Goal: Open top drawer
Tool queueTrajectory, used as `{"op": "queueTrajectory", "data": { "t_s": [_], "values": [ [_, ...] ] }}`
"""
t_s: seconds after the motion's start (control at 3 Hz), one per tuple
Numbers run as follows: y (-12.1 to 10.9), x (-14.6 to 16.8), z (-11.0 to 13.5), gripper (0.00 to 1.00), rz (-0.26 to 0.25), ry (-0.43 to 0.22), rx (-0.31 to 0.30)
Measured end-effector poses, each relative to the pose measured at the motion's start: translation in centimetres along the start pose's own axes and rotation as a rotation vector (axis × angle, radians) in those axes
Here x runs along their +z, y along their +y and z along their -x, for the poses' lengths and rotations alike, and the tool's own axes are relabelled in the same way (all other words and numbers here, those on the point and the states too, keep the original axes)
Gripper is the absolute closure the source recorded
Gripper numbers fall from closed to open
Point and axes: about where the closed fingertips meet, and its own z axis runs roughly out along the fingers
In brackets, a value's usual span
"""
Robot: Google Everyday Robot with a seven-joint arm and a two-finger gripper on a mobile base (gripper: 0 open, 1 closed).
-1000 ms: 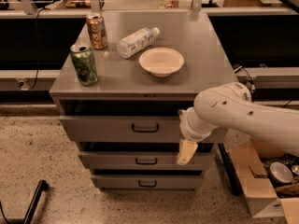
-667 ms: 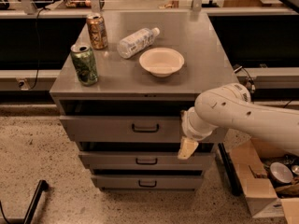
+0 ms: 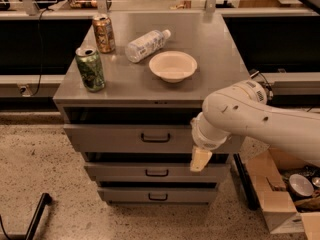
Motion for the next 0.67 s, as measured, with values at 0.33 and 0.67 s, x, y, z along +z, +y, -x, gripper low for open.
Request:
{"op": "queueTrajectory", "data": {
  "t_s": [0.33,0.67],
  "values": [
    [2.6,-3.7,0.9,0.17,0.074,0.014,-0.035],
    [5.7,-5.9,1.1,0.21,0.168,-0.011,-0.036]
  ]
}}
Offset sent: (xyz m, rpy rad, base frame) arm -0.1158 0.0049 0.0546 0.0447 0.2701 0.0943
